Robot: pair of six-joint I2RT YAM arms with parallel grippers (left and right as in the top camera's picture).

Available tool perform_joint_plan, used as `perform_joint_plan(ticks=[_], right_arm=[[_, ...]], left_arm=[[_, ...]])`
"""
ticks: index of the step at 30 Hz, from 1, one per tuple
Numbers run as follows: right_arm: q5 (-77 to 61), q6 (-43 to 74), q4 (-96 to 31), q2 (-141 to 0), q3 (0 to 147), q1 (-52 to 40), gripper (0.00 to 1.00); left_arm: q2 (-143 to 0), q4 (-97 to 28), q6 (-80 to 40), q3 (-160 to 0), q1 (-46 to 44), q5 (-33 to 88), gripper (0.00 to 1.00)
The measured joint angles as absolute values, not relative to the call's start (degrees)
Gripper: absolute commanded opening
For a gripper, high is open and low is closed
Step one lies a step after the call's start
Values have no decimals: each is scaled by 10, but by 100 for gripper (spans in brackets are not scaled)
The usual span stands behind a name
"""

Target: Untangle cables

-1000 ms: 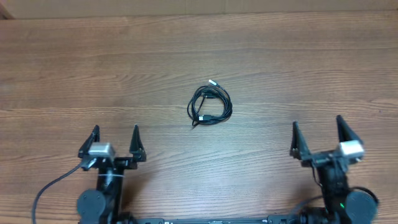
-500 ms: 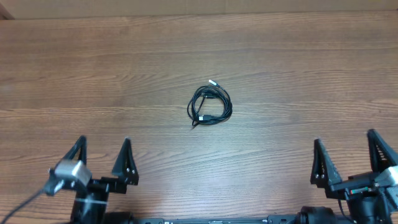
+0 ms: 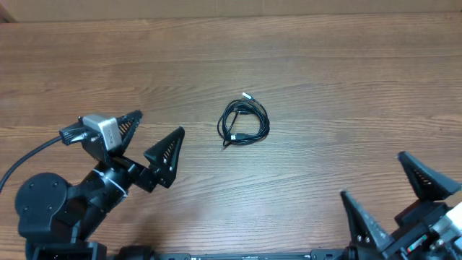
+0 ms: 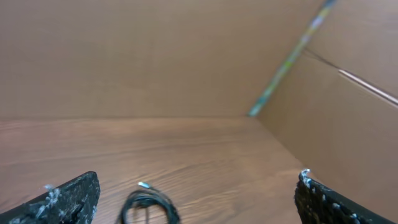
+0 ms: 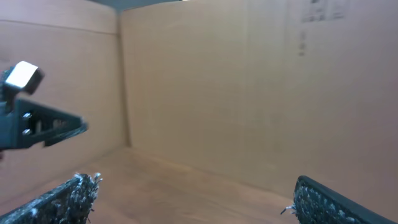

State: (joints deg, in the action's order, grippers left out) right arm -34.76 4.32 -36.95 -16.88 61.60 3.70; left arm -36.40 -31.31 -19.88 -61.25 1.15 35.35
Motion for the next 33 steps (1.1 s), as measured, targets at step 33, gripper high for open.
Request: perform_joint_plan(ticks=[33], right_arm=[[-493,45,-364,-169,616,37,100]], left_arm=[[-364,-343,-239,-614,11,476,100]])
